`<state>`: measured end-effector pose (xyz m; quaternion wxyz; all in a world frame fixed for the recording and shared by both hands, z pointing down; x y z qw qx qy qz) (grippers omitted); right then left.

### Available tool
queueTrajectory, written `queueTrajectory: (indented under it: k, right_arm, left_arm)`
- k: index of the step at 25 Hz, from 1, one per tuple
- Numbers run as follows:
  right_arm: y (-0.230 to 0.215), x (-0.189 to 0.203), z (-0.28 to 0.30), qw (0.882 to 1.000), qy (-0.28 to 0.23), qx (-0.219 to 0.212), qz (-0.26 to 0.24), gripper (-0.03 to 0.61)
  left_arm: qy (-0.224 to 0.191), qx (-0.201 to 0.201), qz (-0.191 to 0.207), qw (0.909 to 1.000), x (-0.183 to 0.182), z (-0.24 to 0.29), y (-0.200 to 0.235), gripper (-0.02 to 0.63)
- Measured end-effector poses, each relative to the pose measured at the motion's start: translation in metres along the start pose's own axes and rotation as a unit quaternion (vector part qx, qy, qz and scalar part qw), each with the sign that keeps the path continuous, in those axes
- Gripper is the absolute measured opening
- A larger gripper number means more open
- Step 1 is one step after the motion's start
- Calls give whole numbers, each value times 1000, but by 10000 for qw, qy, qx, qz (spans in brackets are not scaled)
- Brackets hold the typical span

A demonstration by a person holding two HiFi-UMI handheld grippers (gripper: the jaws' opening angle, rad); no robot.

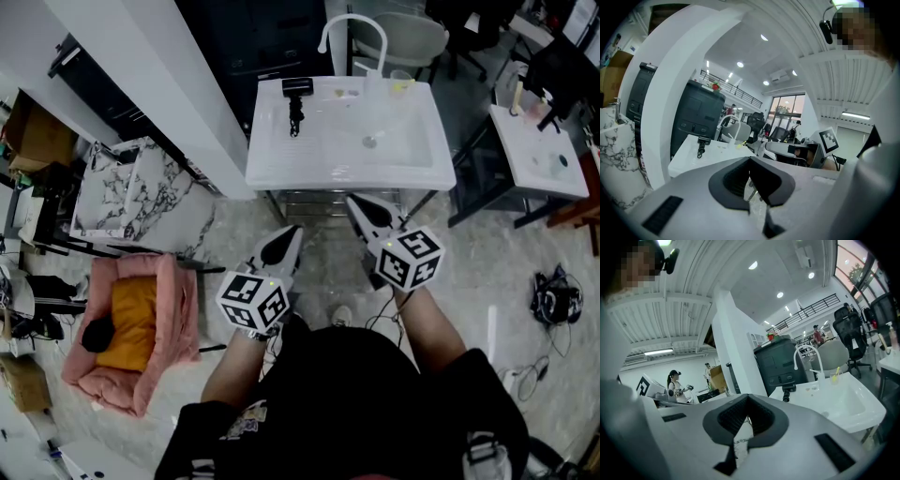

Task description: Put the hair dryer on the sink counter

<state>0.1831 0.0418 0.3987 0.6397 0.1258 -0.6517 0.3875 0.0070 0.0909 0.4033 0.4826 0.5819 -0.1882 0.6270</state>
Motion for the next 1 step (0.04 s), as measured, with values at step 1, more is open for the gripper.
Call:
queueTrajectory:
  k: [1]
  right_arm:
    - [1,0,-1,10000,2,4,2,-3]
  left_arm:
    - [-4,-1,-1,10000,0,-1,0,3]
Point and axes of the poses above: the fingertips, and each gripper's own axes: z forward along the fingers, y to its left, x out of its underside, the point moved 6 cm from there along -z, backward along the fingers, and after that the axes turned 6 degrees about -x, right-handed, at the moved point
